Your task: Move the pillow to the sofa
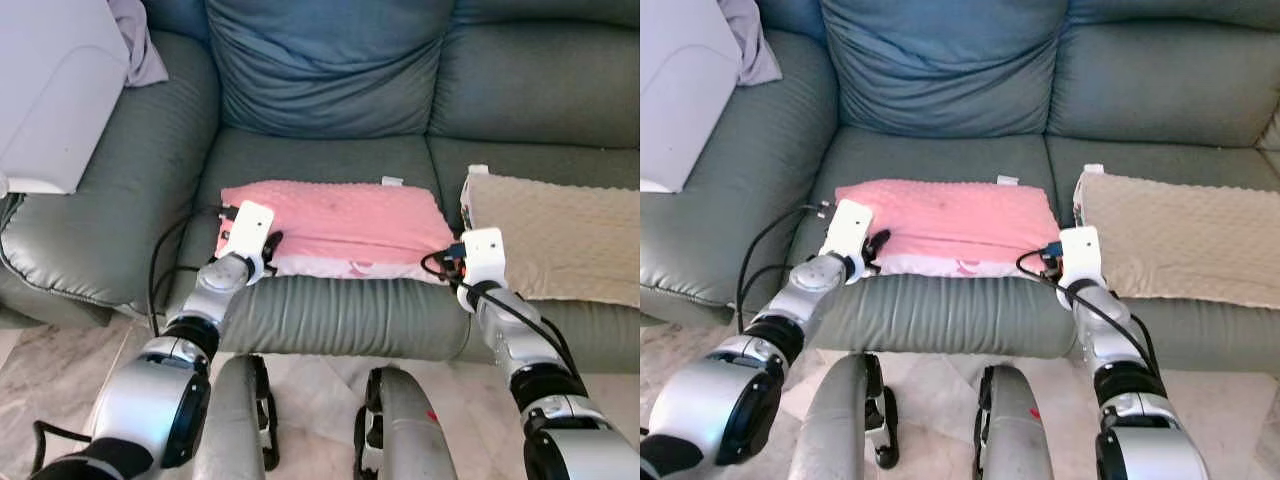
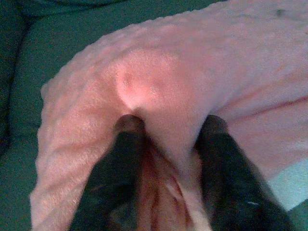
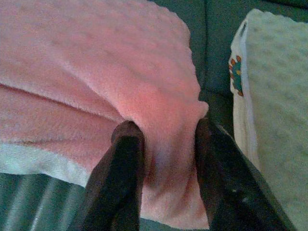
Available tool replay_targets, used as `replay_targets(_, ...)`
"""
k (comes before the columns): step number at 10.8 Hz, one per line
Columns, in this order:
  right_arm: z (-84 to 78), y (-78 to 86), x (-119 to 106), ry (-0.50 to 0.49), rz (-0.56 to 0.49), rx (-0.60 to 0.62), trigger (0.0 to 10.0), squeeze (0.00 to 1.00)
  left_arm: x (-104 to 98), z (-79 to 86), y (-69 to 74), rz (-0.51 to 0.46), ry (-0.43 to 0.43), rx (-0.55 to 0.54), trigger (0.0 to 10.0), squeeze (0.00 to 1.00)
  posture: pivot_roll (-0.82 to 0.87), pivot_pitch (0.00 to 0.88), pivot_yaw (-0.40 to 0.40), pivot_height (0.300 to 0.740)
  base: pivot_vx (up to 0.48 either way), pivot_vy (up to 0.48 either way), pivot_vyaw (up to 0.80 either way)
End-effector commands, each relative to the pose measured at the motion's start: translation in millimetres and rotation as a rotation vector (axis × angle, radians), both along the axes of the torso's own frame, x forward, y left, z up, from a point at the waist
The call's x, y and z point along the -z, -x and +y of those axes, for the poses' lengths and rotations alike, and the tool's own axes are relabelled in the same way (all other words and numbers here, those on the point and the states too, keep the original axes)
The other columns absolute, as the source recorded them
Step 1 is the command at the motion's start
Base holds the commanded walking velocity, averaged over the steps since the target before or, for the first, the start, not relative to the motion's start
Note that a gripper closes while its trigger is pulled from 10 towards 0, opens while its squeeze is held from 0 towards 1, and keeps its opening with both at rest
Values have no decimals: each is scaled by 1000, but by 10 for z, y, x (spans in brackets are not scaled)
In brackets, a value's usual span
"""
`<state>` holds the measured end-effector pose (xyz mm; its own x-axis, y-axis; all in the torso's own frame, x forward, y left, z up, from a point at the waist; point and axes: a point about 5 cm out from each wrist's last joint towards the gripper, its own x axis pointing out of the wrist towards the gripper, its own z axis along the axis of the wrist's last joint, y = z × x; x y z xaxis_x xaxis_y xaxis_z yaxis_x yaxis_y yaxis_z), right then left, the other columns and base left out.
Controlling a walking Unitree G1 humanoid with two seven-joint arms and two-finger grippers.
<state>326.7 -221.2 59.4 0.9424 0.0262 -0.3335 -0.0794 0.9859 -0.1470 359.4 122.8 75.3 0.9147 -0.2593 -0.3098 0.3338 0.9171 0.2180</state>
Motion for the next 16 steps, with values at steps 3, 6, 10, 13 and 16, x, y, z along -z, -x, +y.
replay_targets(3,-40,36,65,8,20,31,10000,1000,-51,185,-23,-46,-92,-1,10000,1000,-27,218,-3,640,0,0,0)
replay_targets(6,-46,34,92,10,46,25,10000,1000,-63,448,-5,-73,-151,-51,10000,1000,-29,192,-17,640,0,0,0)
replay_targets(10,-212,52,117,57,93,72,10000,1000,-158,792,54,-171,-171,-148,10000,1000,-30,149,-37,640,0,0,0)
replay_targets(13,-188,-13,64,47,78,89,10000,1000,-137,859,167,-183,-84,-123,10000,1000,-21,99,-49,640,0,0,0)
replay_targets(16,-16,-167,-116,-45,-48,79,10000,1000,-202,877,203,-226,-64,-148,10000,1000,-14,18,-47,640,0,0,0)
